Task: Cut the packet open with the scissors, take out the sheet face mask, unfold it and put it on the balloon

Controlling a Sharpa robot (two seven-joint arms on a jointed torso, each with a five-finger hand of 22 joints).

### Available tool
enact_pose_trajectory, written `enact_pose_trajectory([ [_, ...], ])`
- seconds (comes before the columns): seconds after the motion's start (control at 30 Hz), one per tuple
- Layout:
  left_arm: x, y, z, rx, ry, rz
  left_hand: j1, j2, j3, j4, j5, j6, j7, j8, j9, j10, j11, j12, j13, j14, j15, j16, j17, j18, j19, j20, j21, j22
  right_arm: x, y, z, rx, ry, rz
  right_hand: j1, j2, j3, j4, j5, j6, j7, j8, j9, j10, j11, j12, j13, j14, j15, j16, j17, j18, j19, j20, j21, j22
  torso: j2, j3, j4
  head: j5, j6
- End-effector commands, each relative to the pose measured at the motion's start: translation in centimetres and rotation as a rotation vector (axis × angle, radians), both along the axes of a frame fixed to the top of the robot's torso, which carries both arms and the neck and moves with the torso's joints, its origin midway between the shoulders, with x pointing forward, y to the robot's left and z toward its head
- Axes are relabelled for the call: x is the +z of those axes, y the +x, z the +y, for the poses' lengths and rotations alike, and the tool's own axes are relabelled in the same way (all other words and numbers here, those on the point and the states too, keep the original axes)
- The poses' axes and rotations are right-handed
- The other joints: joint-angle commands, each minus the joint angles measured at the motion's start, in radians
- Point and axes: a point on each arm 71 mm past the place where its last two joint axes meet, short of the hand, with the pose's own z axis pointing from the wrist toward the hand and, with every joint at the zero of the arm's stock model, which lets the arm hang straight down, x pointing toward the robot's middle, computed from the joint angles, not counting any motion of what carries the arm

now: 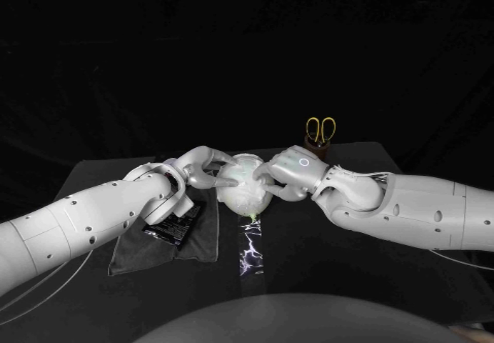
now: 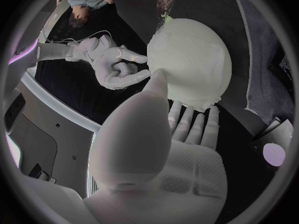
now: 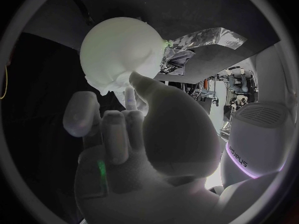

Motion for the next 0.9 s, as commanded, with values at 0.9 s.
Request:
enact_pose_trajectory([
  [0.9, -0.2, -0.2, -0.4, -0.020, -0.001, 0.021, -0.001, 0.009, 0.007, 0.002, 0.002, 0.006, 0.031, 0.002, 0.001, -0.005, -0.001, -0.003, -0.001, 0.002, -0.003, -0.007, 0.001, -0.014, -0.008, -0.002, 0.001, -0.002, -1.3, 0.7, 0.0, 0.004, -0.122, 0.003, 0.036, 0.015, -0.019, 0.007, -0.004, 0.084, 0.014, 0.010, -0.001, 0.074, 0.010, 0.000, 0.233, 0.106, 0.005, 0.007, 0.263, -0.005, 0.000, 0.006, 0.003, 0.147, 0.000, 0.0003, -0.0013, -0.002, 0.000],
])
